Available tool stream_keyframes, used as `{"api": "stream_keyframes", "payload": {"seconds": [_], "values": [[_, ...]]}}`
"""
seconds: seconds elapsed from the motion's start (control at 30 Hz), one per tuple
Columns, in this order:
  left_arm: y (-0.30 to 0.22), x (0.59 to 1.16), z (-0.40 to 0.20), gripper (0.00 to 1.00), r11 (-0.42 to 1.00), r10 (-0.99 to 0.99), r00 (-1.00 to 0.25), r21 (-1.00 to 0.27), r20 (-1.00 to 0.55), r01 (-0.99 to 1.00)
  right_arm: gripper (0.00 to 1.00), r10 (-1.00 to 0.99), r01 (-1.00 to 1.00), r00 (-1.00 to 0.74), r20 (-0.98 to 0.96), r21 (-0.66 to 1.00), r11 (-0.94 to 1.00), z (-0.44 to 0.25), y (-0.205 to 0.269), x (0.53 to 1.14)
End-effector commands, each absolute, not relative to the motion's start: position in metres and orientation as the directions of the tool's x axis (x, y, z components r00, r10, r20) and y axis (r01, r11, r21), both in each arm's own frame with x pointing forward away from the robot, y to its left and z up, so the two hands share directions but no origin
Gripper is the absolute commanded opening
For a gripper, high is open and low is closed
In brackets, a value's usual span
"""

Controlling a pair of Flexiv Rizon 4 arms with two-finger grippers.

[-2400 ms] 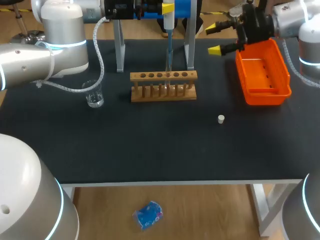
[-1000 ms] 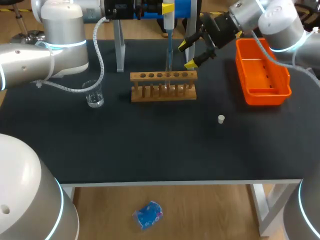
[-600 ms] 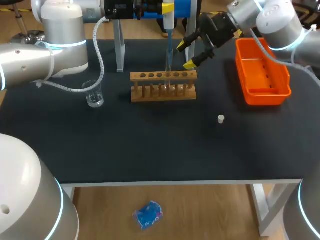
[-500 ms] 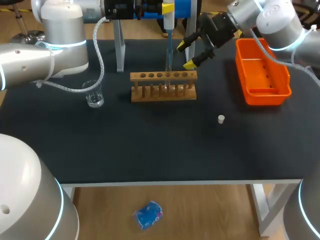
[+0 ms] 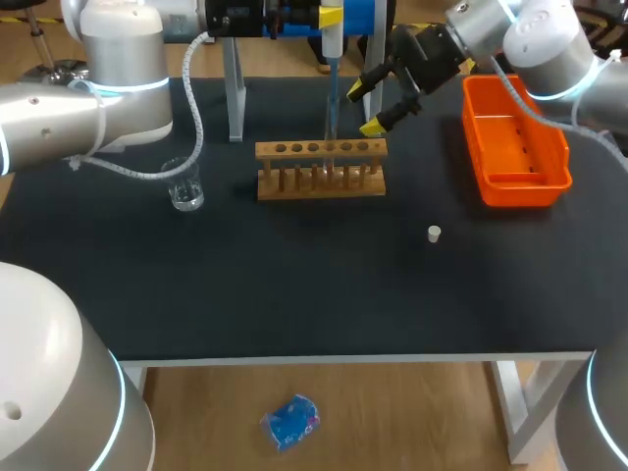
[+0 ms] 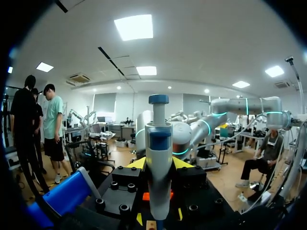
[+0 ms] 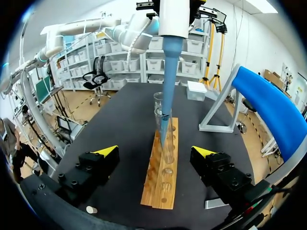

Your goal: Invert the test tube, pick up the pipette, mount the tip to pipette, aspirate from beaker and dispense into the tube, eject the tip, return the pipette, and cap with the stopper.

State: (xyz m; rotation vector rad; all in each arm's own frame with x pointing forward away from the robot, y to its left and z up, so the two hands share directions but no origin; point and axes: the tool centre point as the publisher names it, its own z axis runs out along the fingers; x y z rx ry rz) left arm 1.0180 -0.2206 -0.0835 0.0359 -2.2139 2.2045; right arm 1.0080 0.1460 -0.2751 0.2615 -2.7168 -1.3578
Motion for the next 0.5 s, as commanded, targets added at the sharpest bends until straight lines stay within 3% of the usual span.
{"api": "stream_keyframes", "payload": {"seconds": [0.03, 0.5], "values": [[-0.218, 1.0139, -0.0793, 0.0, 0.009, -0.01, -1.0, -1.0, 0.024, -0.024, 1.0, -0.197, -0.112, -0.98, 0.009, 0.799, 0.591, -0.2742, 0.1452, 1.0087], [-0.2185, 1.0104, -0.0694, 0.0, 0.019, -0.009, -1.0, -1.0, -0.003, 0.003, 1.0, -0.197, -0.112, -0.98, 0.009, 0.799, 0.591, -0.2742, 0.1452, 1.0087]]}}
